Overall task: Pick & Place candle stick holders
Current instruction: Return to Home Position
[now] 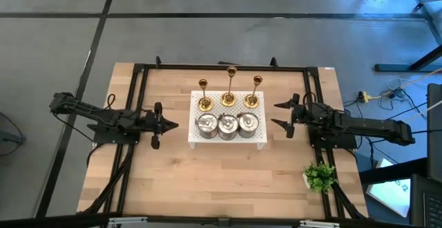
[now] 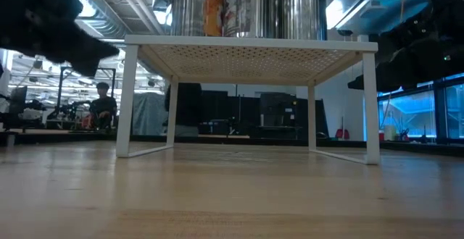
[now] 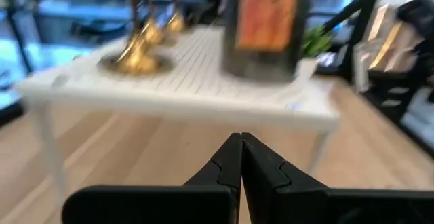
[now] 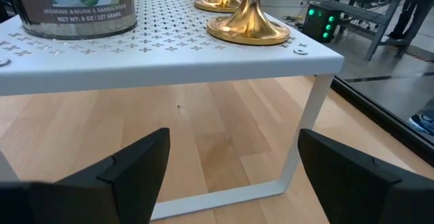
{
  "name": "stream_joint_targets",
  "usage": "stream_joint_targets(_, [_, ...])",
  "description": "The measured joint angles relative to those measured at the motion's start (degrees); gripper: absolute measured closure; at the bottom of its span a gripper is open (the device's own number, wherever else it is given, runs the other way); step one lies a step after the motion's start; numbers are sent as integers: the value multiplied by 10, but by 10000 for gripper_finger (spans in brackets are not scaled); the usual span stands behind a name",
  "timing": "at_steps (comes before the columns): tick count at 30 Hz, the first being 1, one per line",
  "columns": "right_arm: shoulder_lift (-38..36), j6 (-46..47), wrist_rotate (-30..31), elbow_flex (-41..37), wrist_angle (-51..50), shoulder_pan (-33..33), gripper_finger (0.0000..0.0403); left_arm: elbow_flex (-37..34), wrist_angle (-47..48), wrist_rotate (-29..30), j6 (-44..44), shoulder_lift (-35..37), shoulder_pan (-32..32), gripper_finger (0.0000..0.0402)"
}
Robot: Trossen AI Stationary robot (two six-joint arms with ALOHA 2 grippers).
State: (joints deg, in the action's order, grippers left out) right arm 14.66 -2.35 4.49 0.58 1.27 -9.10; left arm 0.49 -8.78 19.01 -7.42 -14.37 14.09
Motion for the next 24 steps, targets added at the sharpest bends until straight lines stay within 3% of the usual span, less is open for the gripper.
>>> stream_joint_targets(7, [0, 0, 0, 0, 0, 0, 75, 0, 52, 27, -21, 4, -1, 400])
stream_joint_targets(18, [13, -13, 12, 0, 2, 0, 75, 0, 56, -5, 71, -2, -32, 400])
stream_joint_targets(24, [21, -13, 16, 0, 2, 0, 75, 0, 56, 11, 8, -42, -68, 400])
